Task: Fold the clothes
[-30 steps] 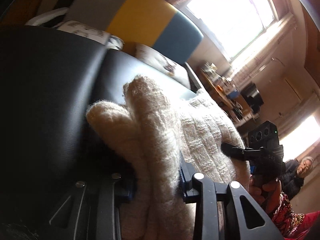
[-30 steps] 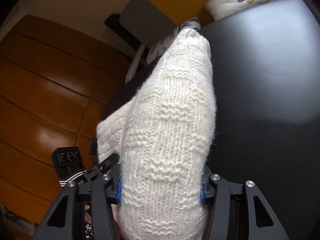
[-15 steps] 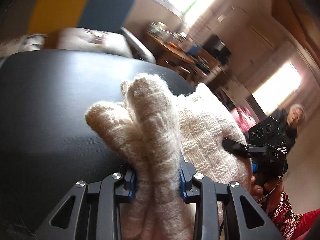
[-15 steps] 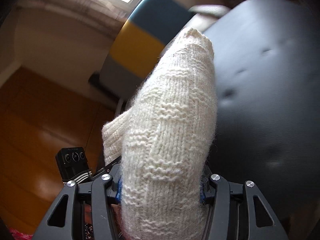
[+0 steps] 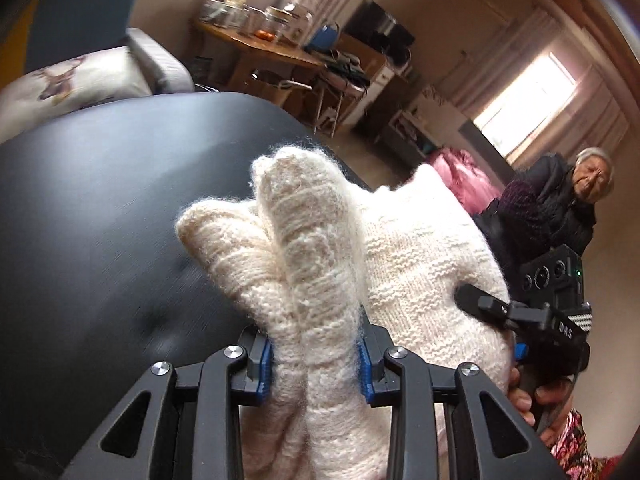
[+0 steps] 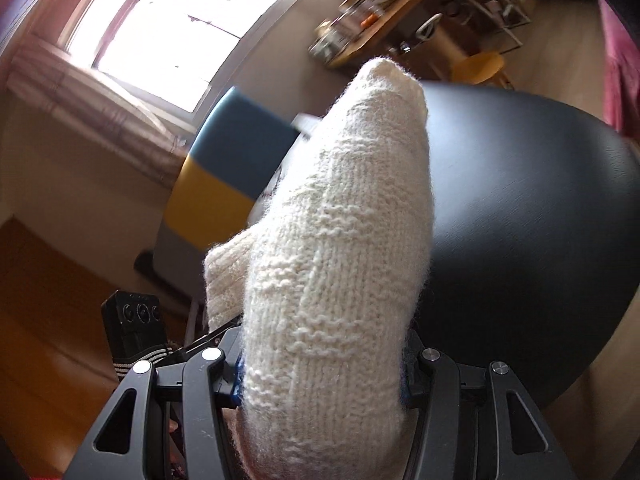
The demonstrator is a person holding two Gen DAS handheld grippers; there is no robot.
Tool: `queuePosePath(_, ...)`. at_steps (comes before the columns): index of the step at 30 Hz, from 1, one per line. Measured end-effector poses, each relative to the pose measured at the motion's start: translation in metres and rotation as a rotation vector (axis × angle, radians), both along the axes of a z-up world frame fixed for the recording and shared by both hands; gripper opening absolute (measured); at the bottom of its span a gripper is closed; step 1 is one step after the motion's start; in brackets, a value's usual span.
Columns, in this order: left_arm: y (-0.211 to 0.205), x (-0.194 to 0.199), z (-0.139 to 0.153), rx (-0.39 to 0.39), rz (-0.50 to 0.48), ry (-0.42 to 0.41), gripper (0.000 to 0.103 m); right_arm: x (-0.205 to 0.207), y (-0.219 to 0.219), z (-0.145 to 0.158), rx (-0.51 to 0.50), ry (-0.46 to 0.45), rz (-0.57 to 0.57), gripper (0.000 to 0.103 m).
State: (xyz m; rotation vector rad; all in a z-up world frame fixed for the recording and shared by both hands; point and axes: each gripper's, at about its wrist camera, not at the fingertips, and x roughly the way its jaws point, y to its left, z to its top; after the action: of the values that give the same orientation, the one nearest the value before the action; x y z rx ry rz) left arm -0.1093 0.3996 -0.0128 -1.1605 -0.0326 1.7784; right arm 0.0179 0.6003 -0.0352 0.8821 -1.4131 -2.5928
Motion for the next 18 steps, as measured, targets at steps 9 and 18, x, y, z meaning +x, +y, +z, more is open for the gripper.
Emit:
queuePosePath(9, 0.044, -0.030, -0.010, -0.061, 0.016, -0.004, 0.032, -0.007, 0.051, -0.011, -0.052, 0.003, -0.120, 0.054)
queuePosePath(18, 0.036, -0.048, -0.048, -0.097, 0.016, -0.058, 0.043, -0.011, 0.040, -0.025, 0.059, -0.053, -0.118, 0.063)
